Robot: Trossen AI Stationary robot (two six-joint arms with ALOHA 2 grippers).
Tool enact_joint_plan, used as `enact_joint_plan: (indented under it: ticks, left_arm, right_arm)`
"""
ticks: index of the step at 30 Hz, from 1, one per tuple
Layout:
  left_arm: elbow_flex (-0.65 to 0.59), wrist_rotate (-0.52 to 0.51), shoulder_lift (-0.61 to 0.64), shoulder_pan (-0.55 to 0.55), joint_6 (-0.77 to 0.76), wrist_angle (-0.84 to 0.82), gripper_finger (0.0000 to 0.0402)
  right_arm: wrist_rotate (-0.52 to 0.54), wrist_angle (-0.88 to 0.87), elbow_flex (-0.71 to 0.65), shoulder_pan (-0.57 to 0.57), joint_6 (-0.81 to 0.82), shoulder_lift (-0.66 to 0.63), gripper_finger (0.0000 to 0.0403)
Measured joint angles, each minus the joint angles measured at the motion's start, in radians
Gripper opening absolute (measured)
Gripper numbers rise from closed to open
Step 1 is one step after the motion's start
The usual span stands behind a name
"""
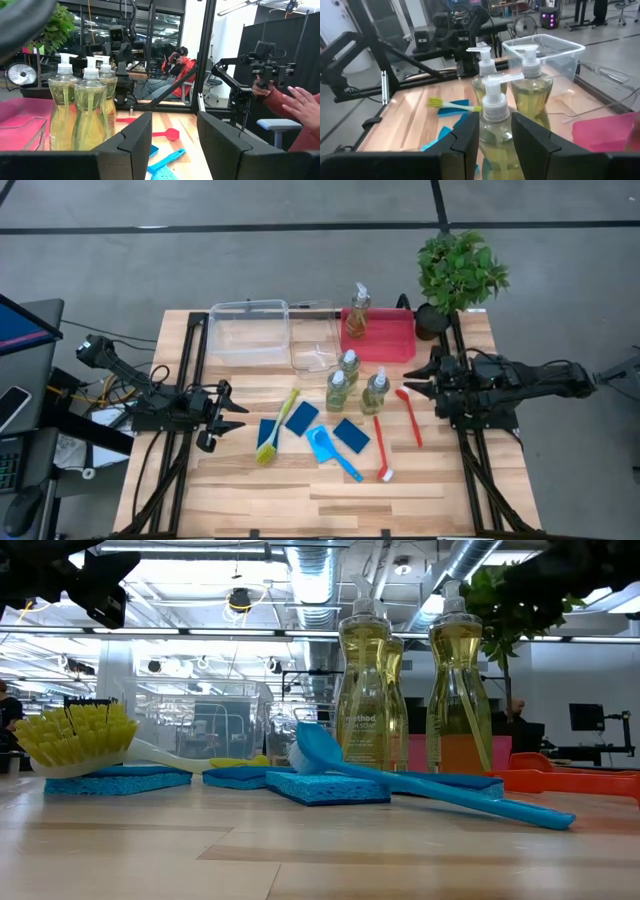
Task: Pick & Place Kitchen Sink Supplies
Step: Put the soap dispenser into the red bin
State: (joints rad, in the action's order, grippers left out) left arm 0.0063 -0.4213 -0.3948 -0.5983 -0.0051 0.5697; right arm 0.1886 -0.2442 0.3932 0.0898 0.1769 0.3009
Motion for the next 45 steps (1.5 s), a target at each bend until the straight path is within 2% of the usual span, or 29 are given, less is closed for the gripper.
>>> enact_joint_plan:
  ticks: [10,13,22,26,45]
  left_arm:
    - [0.0,0.0,0.0,0.0,0.0,0.0,0.0158]
    - [0.0,0.0,0.0,0.0,0.0,0.0,0.0158]
    - [0.0,0.0,0.0,0.0,0.0,0.0,0.0158]
    - [0.0,0.0,0.0,0.0,0.0,0.0,0.0158]
    - [0.0,0.0,0.0,0.0,0.0,0.0,0.0158]
  right_arm:
    - [0.004,0.052,-0.006,0.0,-0.002,0.036,0.0108]
    - [0.005,0.059,-0.006,0.0,-0.018,0.072,0.0119]
    - [0.048,0.153,-0.006,0.0,-0.085,0.222,0.023]
    - [0.105,0.201,-0.006,0.0,-0.108,0.257,0.0262]
    - [0.157,0.388,-0.005,-0.001,-0.186,0.343,0.0268]
